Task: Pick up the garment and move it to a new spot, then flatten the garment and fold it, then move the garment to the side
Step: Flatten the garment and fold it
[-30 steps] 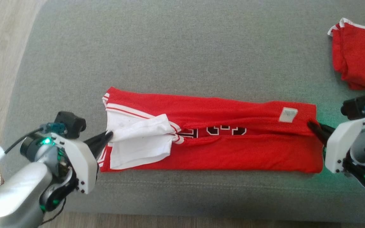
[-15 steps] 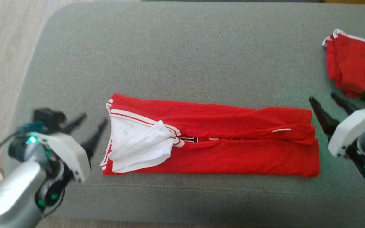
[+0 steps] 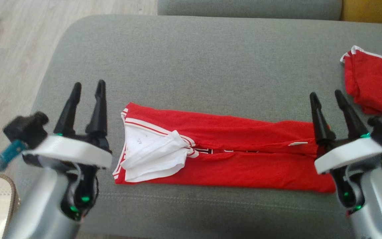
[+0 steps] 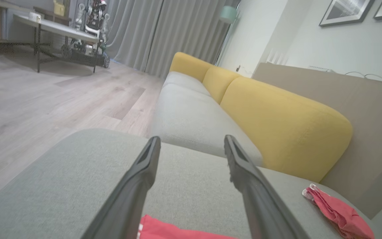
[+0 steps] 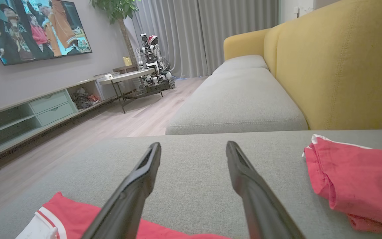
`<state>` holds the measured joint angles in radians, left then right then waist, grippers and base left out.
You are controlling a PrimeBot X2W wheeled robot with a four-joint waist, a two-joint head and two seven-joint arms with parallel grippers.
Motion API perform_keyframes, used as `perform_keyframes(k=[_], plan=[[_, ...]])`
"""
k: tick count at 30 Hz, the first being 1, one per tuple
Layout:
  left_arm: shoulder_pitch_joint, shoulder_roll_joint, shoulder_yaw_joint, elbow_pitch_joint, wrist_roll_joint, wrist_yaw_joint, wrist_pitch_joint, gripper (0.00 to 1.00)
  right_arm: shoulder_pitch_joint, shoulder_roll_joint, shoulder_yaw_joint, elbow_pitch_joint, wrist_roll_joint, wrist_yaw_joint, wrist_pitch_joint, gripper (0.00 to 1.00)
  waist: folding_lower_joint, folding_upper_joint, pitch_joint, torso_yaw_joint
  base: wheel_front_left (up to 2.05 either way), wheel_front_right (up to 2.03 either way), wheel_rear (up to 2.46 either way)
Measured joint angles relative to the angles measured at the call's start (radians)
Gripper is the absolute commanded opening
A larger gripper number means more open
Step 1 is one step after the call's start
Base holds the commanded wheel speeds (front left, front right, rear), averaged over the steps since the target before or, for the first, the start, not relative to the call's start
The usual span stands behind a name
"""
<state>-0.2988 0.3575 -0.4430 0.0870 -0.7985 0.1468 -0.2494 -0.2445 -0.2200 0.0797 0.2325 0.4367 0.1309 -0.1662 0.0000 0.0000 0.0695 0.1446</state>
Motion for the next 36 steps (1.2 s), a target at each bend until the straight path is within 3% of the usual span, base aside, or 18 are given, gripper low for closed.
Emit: perform_keyframes(k=[5, 6, 10, 18, 28, 36], plan=[[0.109, -0.127, 0.108, -0.019, 0.173, -0.058, 0.000, 1.00, 0.055, 0.052, -0.019, -0.007, -0.068, 0.000, -0.047, 1.00, 0.0000, 0.0000, -0.017, 0.007, 0.00, 0.00, 0.00], [0.161, -0.175, 0.143, -0.019, 0.245, -0.084, 0.000, 1.00, 0.081, 0.075, -0.026, -0.006, -0.083, 0.000, -0.058, 1.00, 0.0000, 0.0000, -0.022, 0.008, 0.00, 0.00, 0.00], [0.234, -0.263, 0.229, -0.022, 0.365, -0.135, 0.000, 1.00, 0.124, 0.105, -0.034, 0.003, -0.120, 0.000, -0.073, 1.00, 0.0000, 0.0000, -0.029, 0.011, 0.00, 0.00, 0.00], [0.282, -0.304, 0.287, -0.017, 0.529, -0.209, 0.000, 1.00, 0.138, 0.130, -0.048, 0.015, -0.165, 0.000, -0.082, 1.00, 0.0000, 0.0000, -0.029, 0.004, 0.00, 0.00, 0.00], [0.282, -0.306, 0.294, -0.020, 0.522, -0.216, 0.000, 1.00, 0.138, 0.139, -0.056, 0.026, -0.167, 0.000, -0.085, 1.00, 0.0000, 0.0000, -0.018, -0.004, 0.00, 0.00, 0.00], [0.278, -0.307, 0.274, -0.018, 0.511, -0.207, 0.000, 1.00, 0.122, 0.160, -0.190, 0.185, -0.150, 0.000, -0.046, 1.00, 0.0000, 0.0000, -0.004, 0.002, 0.00, 0.00, 0.00]])
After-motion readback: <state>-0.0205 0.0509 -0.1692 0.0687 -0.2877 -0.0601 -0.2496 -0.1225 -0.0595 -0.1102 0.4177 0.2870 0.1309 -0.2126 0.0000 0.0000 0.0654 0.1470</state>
